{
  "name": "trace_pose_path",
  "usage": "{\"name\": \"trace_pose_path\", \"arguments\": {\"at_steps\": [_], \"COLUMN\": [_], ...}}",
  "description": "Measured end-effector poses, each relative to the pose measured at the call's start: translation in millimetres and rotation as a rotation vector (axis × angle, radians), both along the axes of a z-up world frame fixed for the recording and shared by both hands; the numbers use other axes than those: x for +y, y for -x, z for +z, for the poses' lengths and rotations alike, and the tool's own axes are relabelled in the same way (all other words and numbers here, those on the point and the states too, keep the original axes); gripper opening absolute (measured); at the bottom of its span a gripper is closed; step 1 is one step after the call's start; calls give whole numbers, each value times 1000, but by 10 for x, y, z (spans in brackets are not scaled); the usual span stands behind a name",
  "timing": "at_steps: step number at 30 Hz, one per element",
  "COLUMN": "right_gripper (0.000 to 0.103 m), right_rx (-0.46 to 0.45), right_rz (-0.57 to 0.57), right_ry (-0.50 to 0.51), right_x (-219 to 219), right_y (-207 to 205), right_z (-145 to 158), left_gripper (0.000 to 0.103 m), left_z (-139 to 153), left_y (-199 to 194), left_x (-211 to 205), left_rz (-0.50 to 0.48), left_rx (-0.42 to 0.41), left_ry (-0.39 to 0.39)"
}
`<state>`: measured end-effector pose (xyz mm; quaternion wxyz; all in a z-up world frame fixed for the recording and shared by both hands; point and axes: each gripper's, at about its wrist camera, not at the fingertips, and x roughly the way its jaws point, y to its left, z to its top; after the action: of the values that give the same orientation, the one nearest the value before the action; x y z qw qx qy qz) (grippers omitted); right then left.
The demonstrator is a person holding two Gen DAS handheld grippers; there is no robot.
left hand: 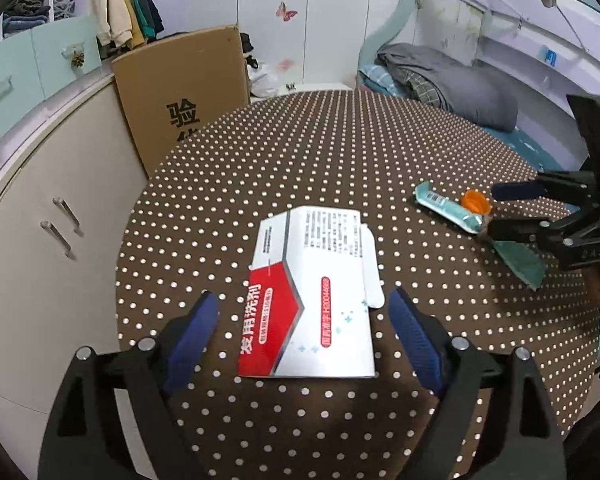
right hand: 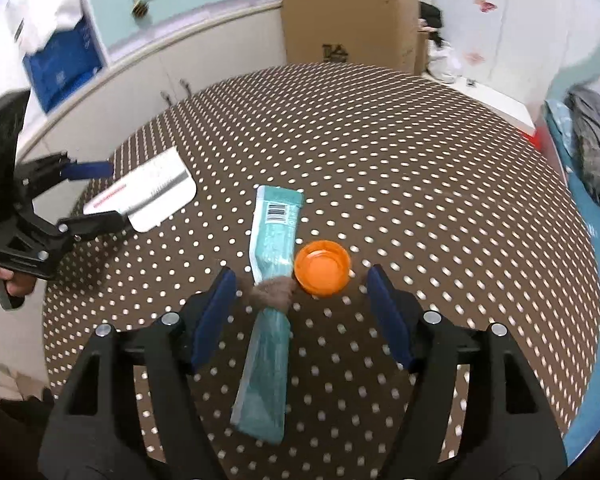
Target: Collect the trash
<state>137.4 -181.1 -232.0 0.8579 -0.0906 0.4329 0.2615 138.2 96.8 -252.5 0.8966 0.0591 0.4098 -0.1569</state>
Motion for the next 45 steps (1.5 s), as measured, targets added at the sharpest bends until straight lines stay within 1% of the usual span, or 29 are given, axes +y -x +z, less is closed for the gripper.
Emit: {"name": "trace_pose_path", "arguments": {"at_steps": [1,3,6,8,10,11,12,13,14,15,17,18,20,22,24,25,26,27,31,34,37,40,41,42,44,45], "right_gripper": [68,66,49,46,44,44,43,43,43,43,43,43,43,43,43,43,43,43,43,43,43,43,43,43,43,43], "right_rx": [10,-8,-6,-11,-15,-16,-17,-15,-12,-9,-8,-9,-10,-16,-22,-25,-32,-36,-56,-77,-99,-120,-125,-130,-136,-138], "right_rz": [13,19,22,32,45,48,47,41,36,32,22,19,5,-9,-31,-40,-53,-60,-104,-151,-193,-257,-278,-301,-353,-374], "right_ry": [9,21,13,13,15,15,12,0,-12,-21,-28,-32,-60,-76,-98,-105,-115,-119,-141,-176,-183,-192,-194,-197,-211,-210], "right_x": [31,91,97,120,126,134,139,120,100,87,38,17,-59,-132,-240,-255,-326,-365,-607,-883,-1119,-1469,-1576,-1674,-1943,-2051], "right_y": [-41,-86,-104,-107,-63,-44,-6,-10,19,39,32,41,42,54,48,53,50,41,25,31,24,13,3,9,-9,-20], "right_z": [-45,-37,-30,-25,-25,-29,-43,-41,-64,-69,-60,-59,-24,8,62,85,121,145,251,349,428,499,517,521,529,523], "left_gripper": [85,84,84,84,84,84,81,75,66,65,64,63,62,60,52,50,47,46,42,37,33,30,23,8,7,7], "left_z": [-12,-11,19,13,-45,-77,-112,-128,-126,-109,-81,-74,-64,-38,6,46,81,101,130,172,205,275,307,361,408,440], "left_y": [-16,-35,-33,-42,-69,-65,-66,-76,-92,-135,-184,-204,-209,-211,-213,-222,-241,-273,-341,-370,-426,-480,-493,-530,-579,-621], "left_x": [-4,29,146,231,207,148,66,22,-27,-56,-68,-89,-185,-254,-299,-313,-315,-320,-415,-478,-560,-704,-773,-883,-1067,-1239], "left_rz": [0,18,42,48,9,-17,-41,-47,-39,-39,-40,-41,-52,-60,-58,-53,-50,-51,-45,-50,-54,-70,-77,-88,-123,-152], "left_rx": [6,2,-6,5,32,40,42,48,36,44,65,67,56,49,33,23,24,35,25,29,33,36,30,22,34,28], "left_ry": [9,24,65,92,75,51,17,7,-17,-11,41,52,34,46,61,73,96,125,138,183,211,245,246,240,267,251]}}
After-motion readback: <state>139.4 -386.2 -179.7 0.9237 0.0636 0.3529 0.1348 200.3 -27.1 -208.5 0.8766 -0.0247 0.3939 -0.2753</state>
